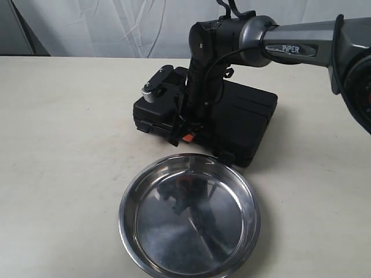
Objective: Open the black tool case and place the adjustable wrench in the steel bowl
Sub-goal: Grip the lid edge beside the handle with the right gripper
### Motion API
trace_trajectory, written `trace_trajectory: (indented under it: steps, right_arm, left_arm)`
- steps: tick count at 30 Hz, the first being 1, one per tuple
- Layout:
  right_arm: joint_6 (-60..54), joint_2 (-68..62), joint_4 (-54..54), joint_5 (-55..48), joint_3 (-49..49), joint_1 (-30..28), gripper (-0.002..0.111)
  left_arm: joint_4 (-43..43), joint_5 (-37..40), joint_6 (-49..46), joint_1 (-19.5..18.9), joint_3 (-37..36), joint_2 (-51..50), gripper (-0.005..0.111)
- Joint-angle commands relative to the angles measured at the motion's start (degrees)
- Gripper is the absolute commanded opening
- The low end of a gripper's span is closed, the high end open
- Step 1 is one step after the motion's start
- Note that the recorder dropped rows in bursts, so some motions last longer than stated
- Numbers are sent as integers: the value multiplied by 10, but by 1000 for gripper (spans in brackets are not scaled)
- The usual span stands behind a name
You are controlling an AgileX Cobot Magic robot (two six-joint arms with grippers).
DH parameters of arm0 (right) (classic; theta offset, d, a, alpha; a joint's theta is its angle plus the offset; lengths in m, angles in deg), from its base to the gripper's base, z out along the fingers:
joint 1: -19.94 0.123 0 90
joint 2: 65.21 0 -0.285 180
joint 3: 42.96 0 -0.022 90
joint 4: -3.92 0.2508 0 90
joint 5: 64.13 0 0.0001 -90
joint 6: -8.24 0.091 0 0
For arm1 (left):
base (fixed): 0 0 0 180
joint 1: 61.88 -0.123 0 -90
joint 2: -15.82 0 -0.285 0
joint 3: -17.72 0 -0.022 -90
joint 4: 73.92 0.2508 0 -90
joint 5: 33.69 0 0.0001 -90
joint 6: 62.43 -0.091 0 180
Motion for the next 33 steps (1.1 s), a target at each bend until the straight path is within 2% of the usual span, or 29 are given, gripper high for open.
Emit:
trace_trajectory:
  steps: [1, 5, 8, 9, 12, 33]
  right_arm:
    - [39, 9, -5, 33, -3, -3, 0]
    - [39, 9, -21, 34, -3, -3, 3]
    - [39, 9, -23, 34, -3, -3, 17]
    - [39, 9, -23, 34, -3, -3, 17]
    - [41, 9, -18, 31, -3, -3, -1]
    - [41, 9, -17, 43, -3, -3, -1]
  left_arm:
    - [-2, -2, 0, 2, 1, -2, 0]
    - [-2, -2, 0, 2, 1, -2, 0]
    - [-2, -2, 0, 2, 1, -2, 0]
    - [-2, -2, 0, 2, 1, -2, 0]
    - [-2, -2, 0, 2, 1, -2, 0]
    - [-2, -2, 0, 2, 1, -2, 0]
